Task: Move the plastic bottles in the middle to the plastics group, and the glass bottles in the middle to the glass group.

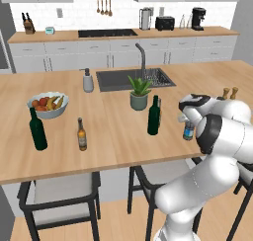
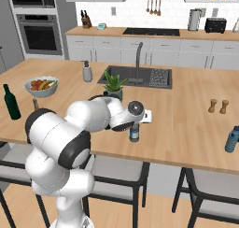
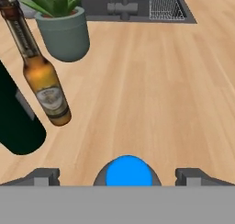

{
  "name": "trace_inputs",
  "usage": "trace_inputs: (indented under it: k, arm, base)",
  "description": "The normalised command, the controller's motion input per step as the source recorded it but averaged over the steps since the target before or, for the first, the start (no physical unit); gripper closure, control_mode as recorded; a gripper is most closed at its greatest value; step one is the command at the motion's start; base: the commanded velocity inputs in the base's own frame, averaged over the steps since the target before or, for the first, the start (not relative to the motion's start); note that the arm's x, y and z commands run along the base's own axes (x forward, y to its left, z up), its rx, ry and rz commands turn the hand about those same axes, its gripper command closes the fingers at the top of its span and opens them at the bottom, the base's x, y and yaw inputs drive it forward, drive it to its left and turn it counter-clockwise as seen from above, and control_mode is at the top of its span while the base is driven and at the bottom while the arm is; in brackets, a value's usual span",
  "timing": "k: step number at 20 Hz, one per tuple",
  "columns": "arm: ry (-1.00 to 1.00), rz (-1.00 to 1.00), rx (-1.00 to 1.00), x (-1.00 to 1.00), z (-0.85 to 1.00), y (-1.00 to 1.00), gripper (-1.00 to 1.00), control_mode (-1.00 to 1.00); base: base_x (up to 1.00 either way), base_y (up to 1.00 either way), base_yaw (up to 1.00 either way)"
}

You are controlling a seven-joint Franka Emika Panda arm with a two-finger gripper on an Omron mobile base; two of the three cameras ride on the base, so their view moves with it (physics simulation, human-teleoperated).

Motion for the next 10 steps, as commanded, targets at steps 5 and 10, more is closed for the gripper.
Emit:
trace_inputs:
  k: [5,10]
  arm:
    - [0.00,0.00,0.00,0.00,0.00,0.00,-1.00,-1.00]
    - [0.00,0.00,0.00,0.00,0.00,0.00,1.00,-1.00]
  base:
    - [0.00,0.00,0.00]
    - [0.00,0.00,0.00]
